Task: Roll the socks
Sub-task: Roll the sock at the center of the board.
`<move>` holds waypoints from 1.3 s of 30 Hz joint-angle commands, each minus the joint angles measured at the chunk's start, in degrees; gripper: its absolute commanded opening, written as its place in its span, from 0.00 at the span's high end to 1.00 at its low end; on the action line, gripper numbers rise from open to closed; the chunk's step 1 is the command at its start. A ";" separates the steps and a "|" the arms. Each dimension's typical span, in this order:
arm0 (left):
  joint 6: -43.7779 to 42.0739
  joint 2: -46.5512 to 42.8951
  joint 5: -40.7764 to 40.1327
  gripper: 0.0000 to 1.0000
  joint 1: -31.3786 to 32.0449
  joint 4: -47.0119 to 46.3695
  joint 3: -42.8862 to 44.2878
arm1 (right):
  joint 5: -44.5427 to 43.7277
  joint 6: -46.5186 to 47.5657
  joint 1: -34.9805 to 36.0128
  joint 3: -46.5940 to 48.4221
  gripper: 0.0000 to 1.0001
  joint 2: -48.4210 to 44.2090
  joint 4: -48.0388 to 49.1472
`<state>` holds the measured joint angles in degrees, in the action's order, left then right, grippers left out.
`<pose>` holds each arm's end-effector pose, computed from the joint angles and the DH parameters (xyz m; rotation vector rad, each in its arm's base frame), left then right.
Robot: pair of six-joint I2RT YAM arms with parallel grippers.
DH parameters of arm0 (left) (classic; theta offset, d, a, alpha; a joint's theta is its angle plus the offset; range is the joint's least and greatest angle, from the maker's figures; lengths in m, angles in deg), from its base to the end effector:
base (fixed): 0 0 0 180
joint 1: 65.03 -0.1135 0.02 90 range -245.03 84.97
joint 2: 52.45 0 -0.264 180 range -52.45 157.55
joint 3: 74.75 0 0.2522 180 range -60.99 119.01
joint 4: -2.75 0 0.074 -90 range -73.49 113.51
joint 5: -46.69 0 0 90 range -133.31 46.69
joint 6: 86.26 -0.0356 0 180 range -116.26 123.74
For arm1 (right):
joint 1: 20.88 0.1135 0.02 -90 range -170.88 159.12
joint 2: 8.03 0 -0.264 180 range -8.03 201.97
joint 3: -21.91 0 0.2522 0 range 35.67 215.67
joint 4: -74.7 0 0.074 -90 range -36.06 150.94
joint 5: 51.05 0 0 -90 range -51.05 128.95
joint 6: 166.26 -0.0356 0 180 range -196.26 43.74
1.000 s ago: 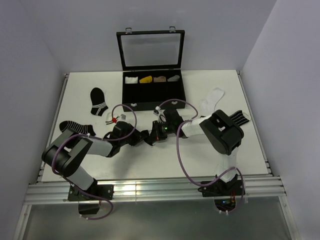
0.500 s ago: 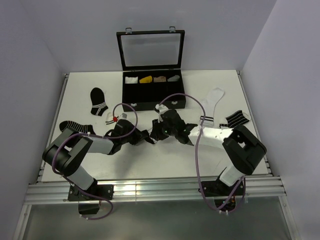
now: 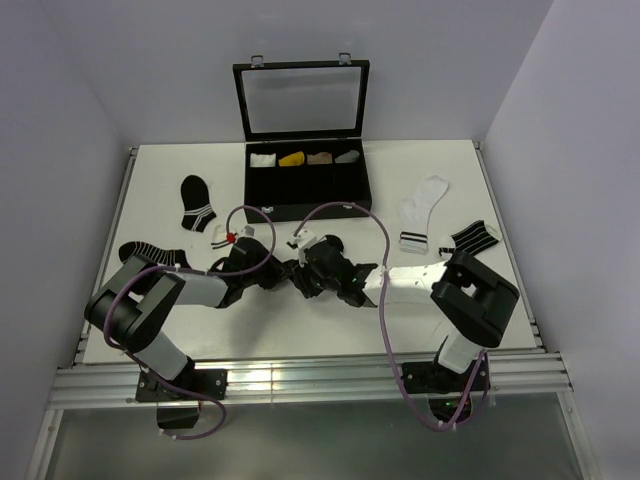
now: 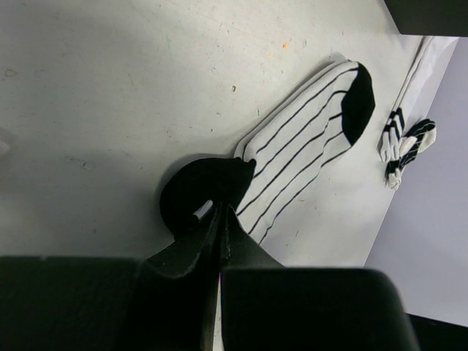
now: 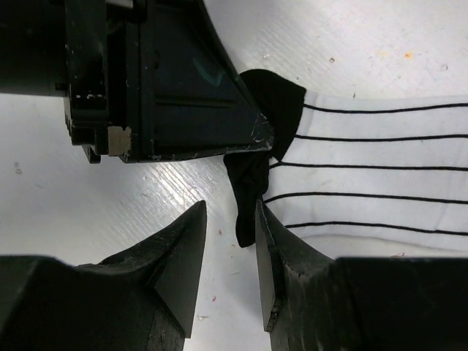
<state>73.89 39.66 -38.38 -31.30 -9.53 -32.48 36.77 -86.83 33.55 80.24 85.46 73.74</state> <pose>0.2305 -0.1575 0.1178 -0.7165 2.3442 -1.0154 0.1935 0.2683 0.1672 -0.8253 2.1085 0.5819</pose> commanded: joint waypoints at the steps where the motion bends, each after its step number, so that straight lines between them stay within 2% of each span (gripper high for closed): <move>1: -0.89 0.78 0.26 0.92 0.10 4.68 0.58 | -2.49 3.45 0.85 1.83 0.60 1.60 2.85; 13: -1.42 2.01 1.22 0.92 0.10 4.95 1.37 | -4.68 5.21 1.46 3.85 0.58 6.44 2.85; 24: -1.42 1.58 1.75 0.92 0.10 5.65 1.37 | -8.63 3.62 1.46 6.40 0.59 9.16 -2.07; 26: -1.25 1.31 1.75 0.92 0.10 5.83 1.37 | -8.90 3.27 1.46 7.10 0.62 9.60 -3.57; 27: -1.16 1.22 1.75 0.92 0.10 5.91 1.46 | -8.90 3.10 1.46 7.19 0.71 9.78 -3.92; 29: -0.89 0.96 1.84 0.92 0.10 6.18 1.46 | -8.72 2.92 1.46 7.63 0.80 10.13 -4.89; 30: -0.72 0.96 1.93 0.92 0.10 6.09 1.55 | -8.46 2.83 1.46 7.72 0.91 10.13 -5.06; 32: 0.07 0.35 1.84 0.91 0.10 6.18 1.46 | -6.97 2.22 1.20 7.89 0.99 10.04 -5.85; 35: 0.95 -1.31 1.14 0.87 0.10 6.00 1.28 | -2.77 0.99 0.41 7.46 1.00 9.17 -5.94; 38: 1.57 -4.38 -0.35 0.79 0.10 6.09 0.76 | 3.90 -1.12 -1.78 7.19 1.00 8.81 -6.21; 39: 1.74 -5.36 -0.88 0.72 0.10 6.18 0.32 | 5.50 -2.25 -2.48 7.28 1.00 8.72 -6.29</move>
<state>74.96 38.00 -37.85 -31.36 -6.05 -31.32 35.07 -85.78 33.20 86.74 93.92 69.82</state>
